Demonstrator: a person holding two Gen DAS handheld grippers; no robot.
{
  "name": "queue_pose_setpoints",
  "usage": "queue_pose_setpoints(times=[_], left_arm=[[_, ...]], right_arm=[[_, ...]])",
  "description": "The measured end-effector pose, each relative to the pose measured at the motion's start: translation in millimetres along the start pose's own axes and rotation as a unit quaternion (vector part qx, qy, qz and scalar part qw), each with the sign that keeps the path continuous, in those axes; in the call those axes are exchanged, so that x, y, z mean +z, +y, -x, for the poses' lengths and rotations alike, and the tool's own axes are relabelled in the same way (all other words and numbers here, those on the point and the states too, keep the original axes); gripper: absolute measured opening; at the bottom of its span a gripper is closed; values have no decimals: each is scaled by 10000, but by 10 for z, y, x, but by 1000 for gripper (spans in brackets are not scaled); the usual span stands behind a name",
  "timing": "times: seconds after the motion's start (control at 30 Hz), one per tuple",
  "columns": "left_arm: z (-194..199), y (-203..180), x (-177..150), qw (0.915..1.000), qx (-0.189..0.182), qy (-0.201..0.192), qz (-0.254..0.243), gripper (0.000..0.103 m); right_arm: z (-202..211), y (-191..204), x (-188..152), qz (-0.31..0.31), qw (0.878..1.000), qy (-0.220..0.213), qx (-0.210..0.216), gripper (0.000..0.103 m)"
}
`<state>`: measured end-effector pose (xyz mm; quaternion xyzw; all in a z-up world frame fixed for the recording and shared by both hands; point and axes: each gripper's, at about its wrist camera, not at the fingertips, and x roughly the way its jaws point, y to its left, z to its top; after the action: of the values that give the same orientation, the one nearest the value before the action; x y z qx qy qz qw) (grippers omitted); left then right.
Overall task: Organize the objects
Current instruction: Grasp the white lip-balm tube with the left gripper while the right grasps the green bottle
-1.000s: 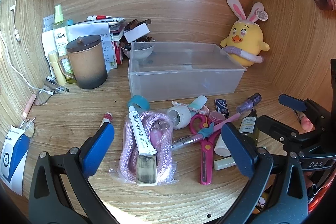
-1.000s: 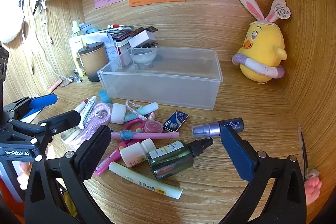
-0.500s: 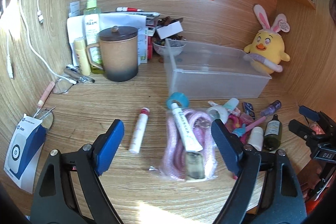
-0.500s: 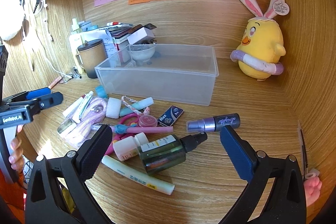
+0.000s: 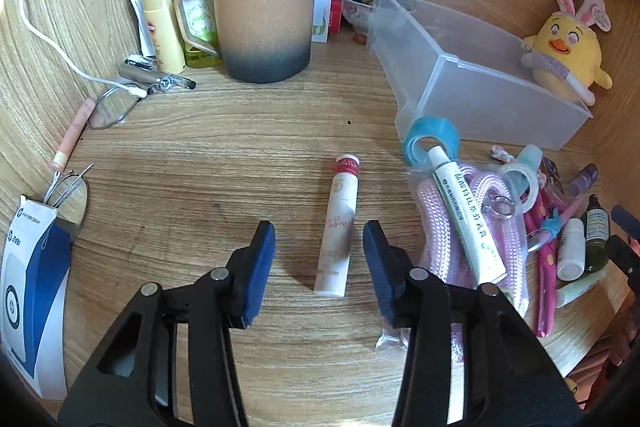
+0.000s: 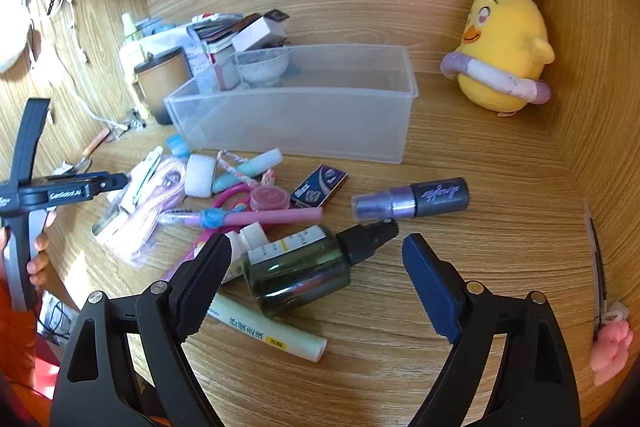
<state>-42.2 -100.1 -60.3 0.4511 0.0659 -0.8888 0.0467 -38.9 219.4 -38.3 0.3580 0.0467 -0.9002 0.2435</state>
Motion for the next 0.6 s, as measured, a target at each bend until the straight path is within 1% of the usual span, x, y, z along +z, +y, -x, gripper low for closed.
queue_pose_setpoints(times=[0.03, 0.07, 0.1, 0.13, 0.17, 0.3, 0.37, 0.43, 0.6], left_arm=[[-9, -16, 2, 10000, 46, -22, -60, 41], [-12, -34, 14, 9999, 89, -27, -117, 39], [-20, -49, 18, 9998, 105, -5, -163, 35], [-17, -60, 23, 9997, 123, -15, -195, 32], [-18, -72, 25, 9996, 120, -12, -237, 30], [-42, -98, 42, 9992, 222, -87, -335, 14], [-39, -79, 44, 9994, 171, -109, -292, 14], [-22, -71, 45, 9992, 226, -183, -270, 14], [166, -98, 87, 9982, 228, -487, -280, 14]], right_arm=[[-21, 17, -6, 40, 10000, 25, -21, 82], [-42, 27, -9, 71, 10000, 59, -36, 75], [-67, 34, -13, 91, 9999, 109, -14, 68], [-79, 27, -16, 84, 9999, 146, 11, 65], [-101, 29, -20, 84, 9998, 186, 22, 59], [-108, 41, -23, 142, 9998, 121, -34, 59], [-94, 36, -16, 151, 9998, 100, -33, 59], [-63, 26, -2, 136, 9999, 36, -92, 59], [71, -28, 75, 110, 9996, -178, -205, 59]])
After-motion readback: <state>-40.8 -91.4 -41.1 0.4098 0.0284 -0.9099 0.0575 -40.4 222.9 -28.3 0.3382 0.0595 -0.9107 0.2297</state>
